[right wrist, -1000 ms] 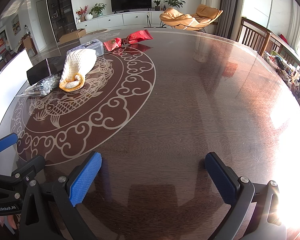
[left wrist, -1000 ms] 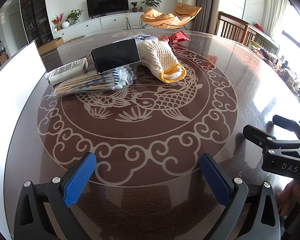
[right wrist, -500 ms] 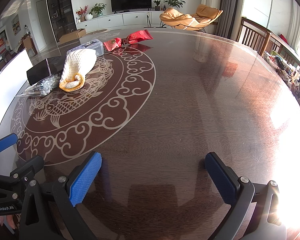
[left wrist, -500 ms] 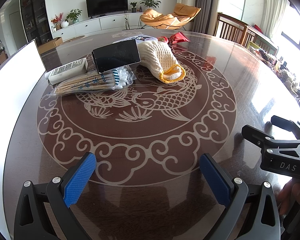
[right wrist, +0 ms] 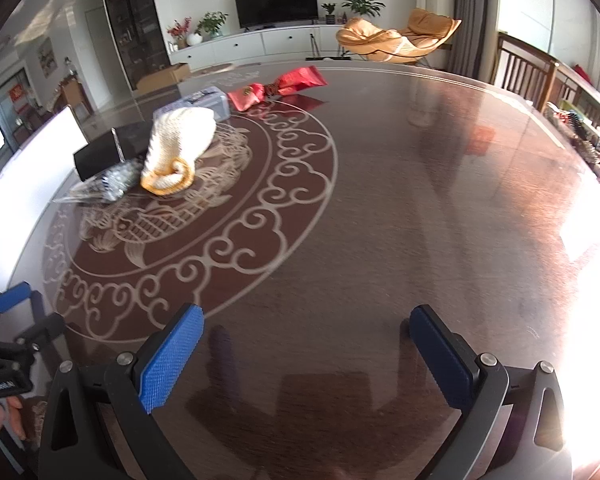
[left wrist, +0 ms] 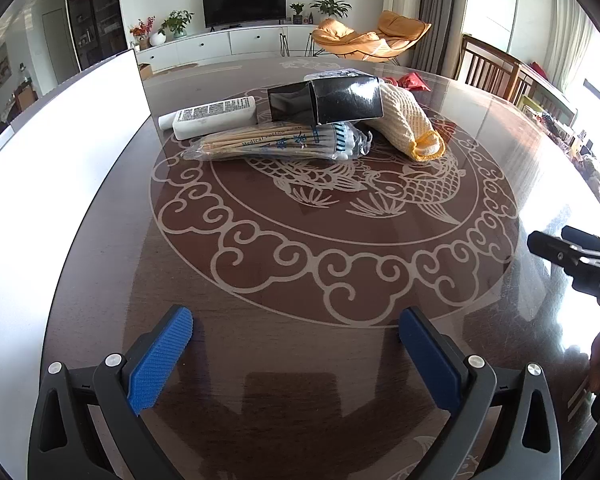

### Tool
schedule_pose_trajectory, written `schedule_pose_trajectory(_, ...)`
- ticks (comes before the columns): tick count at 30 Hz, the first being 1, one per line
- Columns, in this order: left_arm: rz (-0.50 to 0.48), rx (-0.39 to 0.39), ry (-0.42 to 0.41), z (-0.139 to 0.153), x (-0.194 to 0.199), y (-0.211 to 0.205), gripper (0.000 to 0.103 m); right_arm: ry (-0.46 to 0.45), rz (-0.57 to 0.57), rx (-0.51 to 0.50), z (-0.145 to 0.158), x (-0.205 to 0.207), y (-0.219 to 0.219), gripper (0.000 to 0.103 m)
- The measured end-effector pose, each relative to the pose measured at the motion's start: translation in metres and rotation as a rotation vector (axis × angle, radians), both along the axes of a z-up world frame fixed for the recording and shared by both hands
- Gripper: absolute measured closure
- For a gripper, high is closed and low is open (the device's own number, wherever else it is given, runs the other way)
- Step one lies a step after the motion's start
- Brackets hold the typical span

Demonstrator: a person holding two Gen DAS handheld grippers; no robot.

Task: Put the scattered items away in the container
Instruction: 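Grasp the cream knit glove with the right tool while the left tool approaches the swab bag, then lower the left tool onto the cotton swab bag and close it while the right tool holds the glove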

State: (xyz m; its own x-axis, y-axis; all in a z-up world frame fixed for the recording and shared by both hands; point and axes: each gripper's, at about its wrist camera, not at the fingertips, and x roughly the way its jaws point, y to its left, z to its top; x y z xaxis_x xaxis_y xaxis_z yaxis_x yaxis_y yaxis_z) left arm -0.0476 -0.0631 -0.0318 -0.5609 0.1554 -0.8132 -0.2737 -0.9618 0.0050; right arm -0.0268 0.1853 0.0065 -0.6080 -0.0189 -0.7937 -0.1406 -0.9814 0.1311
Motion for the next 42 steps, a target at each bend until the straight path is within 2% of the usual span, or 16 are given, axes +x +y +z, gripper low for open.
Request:
schedule_pose_trajectory(2,-0.001,0.004,-0.001,-0.001,0.000,0.000,0.000,-0.003,0.042,-0.083,0.006,-0.027,-0.005,0.000)
schedule_pose_trajectory(5,-0.001,0.005,-0.001,-0.001,0.000,-0.001,0.000,-0.012,0.082,-0.103,0.015,-0.078,-0.022,0.000)
schedule_pose_trajectory(7,-0.001,0.005,-0.001,-0.001,0.000,-0.001,0.000,0.003,0.142,-0.078,0.021,-0.109,-0.041,0.000)
schedule_pose_trajectory(9,-0.001,0.005,-0.001,-0.001,0.000,-0.001,0.000,-0.038,0.199,-0.036,0.016,-0.137,-0.060,0.000)
schedule_pose_trajectory(12,-0.001,0.005,-0.001,-0.001,0.000,-0.001,0.000,-0.089,0.218,0.088,0.003,-0.163,-0.080,0.004)
schedule_pose_trajectory(13,-0.001,0.005,-0.001,-0.001,0.000,-0.001,0.000,-0.074,0.226,0.112,0.002,-0.165,-0.083,0.034)
schedule_pose_trajectory(14,-0.001,0.005,-0.001,-0.001,0.000,-0.001,0.000,-0.074,0.238,0.120,0.002,-0.167,-0.084,0.069)
schedule_pose_trajectory(15,-0.001,0.005,0.000,-0.001,0.000,-0.001,0.000,-0.067,0.224,0.148,0.004,-0.165,-0.084,0.069)
schedule_pose_trajectory(17,-0.001,0.005,0.000,-0.001,0.000,-0.001,0.000,-0.067,0.229,0.105,0.004,-0.158,-0.077,0.070)
schedule_pose_trajectory(20,-0.011,0.006,-0.005,0.000,-0.001,-0.001,0.000,-0.066,0.261,0.122,0.004,-0.127,-0.066,0.069)
schedule_pose_trajectory(22,-0.090,0.003,-0.054,0.003,-0.011,0.001,0.000,-0.066,0.278,0.140,0.005,-0.094,-0.058,0.067)
schedule_pose_trajectory(24,-0.144,0.044,-0.089,0.012,-0.029,-0.005,0.000,-0.061,0.270,0.137,0.004,-0.064,-0.048,0.064)
schedule_pose_trajectory(30,-0.232,0.134,0.022,0.061,-0.093,-0.014,0.000,-0.035,0.256,0.127,0.005,-0.032,-0.034,0.064)
schedule_pose_trajectory(32,-0.280,0.115,0.033,0.066,-0.110,-0.006,0.000,-0.019,0.248,0.125,0.005,-0.028,-0.033,0.064)
schedule_pose_trajectory(38,-0.485,0.037,-0.029,0.047,-0.133,0.027,0.000,0.033,0.223,0.093,0.001,-0.024,-0.031,0.064)
schedule_pose_trajectory(42,-0.556,0.001,-0.094,0.024,-0.131,0.043,0.000,0.034,0.223,0.084,0.002,-0.025,-0.029,0.064)
